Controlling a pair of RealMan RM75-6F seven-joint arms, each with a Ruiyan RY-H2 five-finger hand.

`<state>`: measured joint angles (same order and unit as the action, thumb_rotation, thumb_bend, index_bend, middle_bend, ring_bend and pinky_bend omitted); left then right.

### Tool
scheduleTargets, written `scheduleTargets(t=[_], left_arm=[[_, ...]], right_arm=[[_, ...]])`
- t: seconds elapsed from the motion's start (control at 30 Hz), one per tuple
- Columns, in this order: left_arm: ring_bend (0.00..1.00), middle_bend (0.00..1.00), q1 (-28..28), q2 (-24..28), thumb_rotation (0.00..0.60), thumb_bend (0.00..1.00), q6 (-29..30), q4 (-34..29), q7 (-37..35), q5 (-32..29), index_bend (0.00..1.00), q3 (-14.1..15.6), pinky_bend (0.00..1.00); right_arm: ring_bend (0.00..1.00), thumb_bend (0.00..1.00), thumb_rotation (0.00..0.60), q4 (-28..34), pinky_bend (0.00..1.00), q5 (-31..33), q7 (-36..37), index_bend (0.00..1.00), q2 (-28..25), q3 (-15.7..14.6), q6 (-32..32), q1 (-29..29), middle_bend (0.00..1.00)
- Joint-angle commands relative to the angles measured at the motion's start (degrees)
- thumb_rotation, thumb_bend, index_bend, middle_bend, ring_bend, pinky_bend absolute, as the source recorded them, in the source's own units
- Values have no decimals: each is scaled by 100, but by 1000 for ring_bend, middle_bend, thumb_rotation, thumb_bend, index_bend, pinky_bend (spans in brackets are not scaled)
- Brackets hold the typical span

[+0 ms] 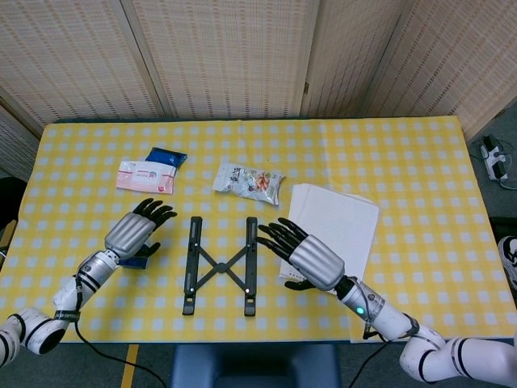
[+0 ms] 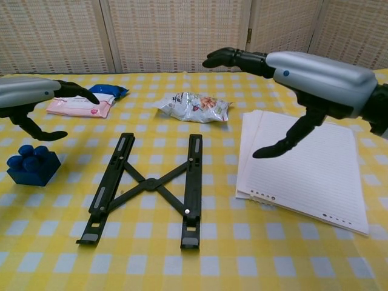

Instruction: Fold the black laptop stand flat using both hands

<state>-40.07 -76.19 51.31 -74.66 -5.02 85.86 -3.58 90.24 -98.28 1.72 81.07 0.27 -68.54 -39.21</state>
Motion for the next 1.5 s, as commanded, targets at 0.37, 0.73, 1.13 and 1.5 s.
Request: scheduleTargets(t=[0.37, 0.73, 1.13, 1.5], left_arm=[[0, 0, -293, -1199, 600, 325, -629, 1250, 927, -983, 9, -227, 0], [0, 0, -394, -1745, 600, 246, -767, 1629, 920, -1306, 0, -381, 0], [0, 0, -460, -1979, 600, 246, -870, 1677, 592, -1468, 0, -514, 0], [0, 0, -454, -1970, 600, 246, -911, 1399, 257, -1453, 0, -525, 0]], right_arm=[[0, 132, 600, -372, 0, 161, -1556, 0, 894, -81, 244, 283, 0], [0, 133, 600, -764, 0, 658, -2341, 0, 1687, 194, 202, 479, 0], [0, 132, 600, -1371, 0, 878, -2134, 0, 2256, 402, 166, 481, 0], [0, 132, 600, -1991, 0, 833, -1880, 0, 2633, 387, 25, 512, 0]])
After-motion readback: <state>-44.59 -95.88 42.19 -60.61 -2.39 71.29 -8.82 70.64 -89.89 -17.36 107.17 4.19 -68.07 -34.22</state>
